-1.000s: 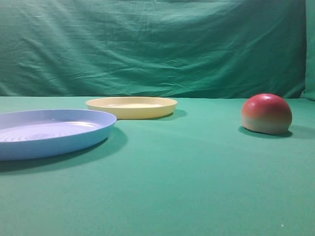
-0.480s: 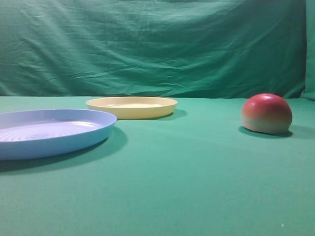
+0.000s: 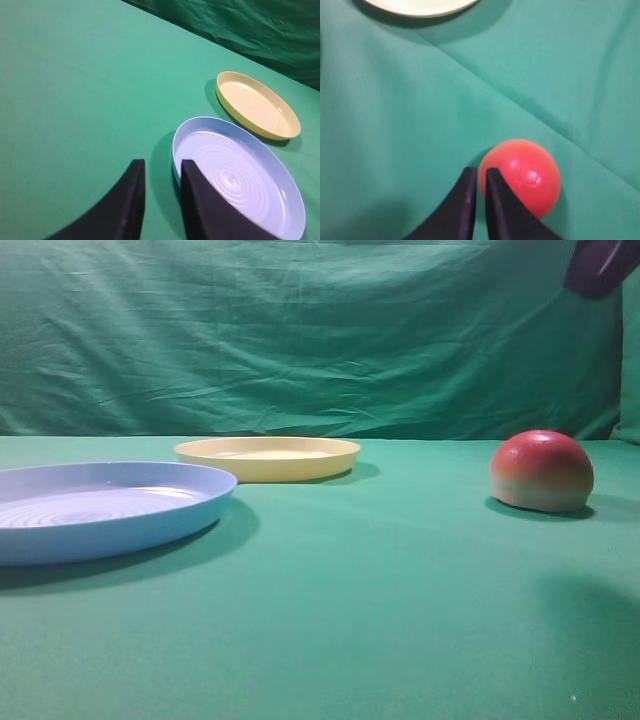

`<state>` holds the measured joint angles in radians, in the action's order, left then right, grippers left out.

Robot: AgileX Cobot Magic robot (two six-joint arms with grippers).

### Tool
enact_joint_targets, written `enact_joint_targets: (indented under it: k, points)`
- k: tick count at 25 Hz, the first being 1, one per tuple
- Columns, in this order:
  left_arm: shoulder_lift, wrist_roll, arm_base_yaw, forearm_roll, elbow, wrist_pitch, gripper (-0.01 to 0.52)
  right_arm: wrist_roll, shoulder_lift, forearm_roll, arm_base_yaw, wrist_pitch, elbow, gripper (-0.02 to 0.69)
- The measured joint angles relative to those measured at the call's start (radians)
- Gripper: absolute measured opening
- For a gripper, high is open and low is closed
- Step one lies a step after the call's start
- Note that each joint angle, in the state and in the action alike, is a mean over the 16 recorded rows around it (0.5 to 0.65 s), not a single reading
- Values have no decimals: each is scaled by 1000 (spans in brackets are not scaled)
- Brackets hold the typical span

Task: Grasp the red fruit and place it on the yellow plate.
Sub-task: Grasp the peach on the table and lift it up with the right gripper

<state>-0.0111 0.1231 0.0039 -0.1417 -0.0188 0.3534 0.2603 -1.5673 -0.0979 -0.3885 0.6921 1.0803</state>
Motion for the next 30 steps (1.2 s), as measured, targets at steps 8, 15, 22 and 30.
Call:
enact_joint_targets:
  k: [8,15,22,30]
  points:
    - [0,0,0,0,0,0,157,-148,-125,97,-6,-1,60,449]
    - [0,0,0,0,0,0,157,-279,-212,211,-6,-13,65,634]
    - [0,0,0,0,0,0,157,-340,-285,263,-6,-36,67,569]
    - [0,0,0,0,0,0,157,-342,-321,219,-7,-48,126,365]
